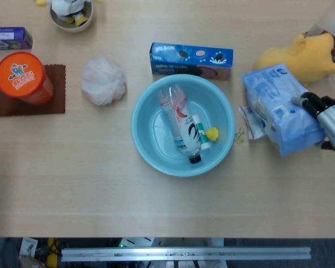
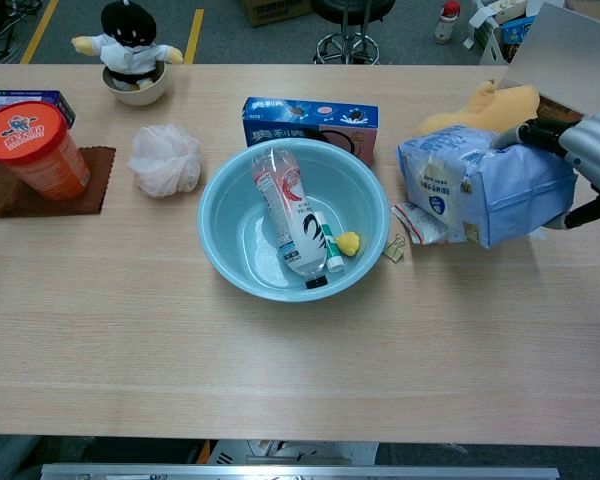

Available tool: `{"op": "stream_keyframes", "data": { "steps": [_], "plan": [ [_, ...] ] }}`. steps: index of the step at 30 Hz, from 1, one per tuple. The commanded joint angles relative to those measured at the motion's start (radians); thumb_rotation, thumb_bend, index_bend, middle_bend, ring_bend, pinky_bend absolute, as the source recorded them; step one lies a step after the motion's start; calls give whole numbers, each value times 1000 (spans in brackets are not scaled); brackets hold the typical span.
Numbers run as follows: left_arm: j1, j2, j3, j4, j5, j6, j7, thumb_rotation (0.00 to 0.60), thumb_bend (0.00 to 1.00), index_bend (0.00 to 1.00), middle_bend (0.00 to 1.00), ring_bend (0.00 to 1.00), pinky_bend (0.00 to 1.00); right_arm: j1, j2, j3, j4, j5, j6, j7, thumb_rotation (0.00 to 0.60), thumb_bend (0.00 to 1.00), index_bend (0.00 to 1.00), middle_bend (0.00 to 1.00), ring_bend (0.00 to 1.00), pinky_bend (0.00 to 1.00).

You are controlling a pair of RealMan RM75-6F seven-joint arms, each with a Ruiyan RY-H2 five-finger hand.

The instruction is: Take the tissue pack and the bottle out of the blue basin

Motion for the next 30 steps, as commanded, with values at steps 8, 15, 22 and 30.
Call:
{"op": "stream_keyframes", "data": {
  "steps": [8,15,22,30],
  "plan": [
    [-7,-1,-3,-5,-2,-6,10,600,316,230,200,138,102,-3,152,-44,-155,-9,-31,-19,600,77,0,32,109,336],
    [-9,0,-5,-9,1,-4,13,600,316,230,200,137,102,-18,207,-38,-182,-61,45,40,600,78,0,51,108,333],
    [-7,4,-4,-12,3,2,9,600,316,230,200,137,102,-21,202,-50,-168,-105,63,92,600,80,0,101,108,333],
    [-5,7,-3,-14,4,6,8,600,316,230,200,137,102,-17,194,-47,-164,-115,59,99,600,80,0,115,108,334]
  ]
}}
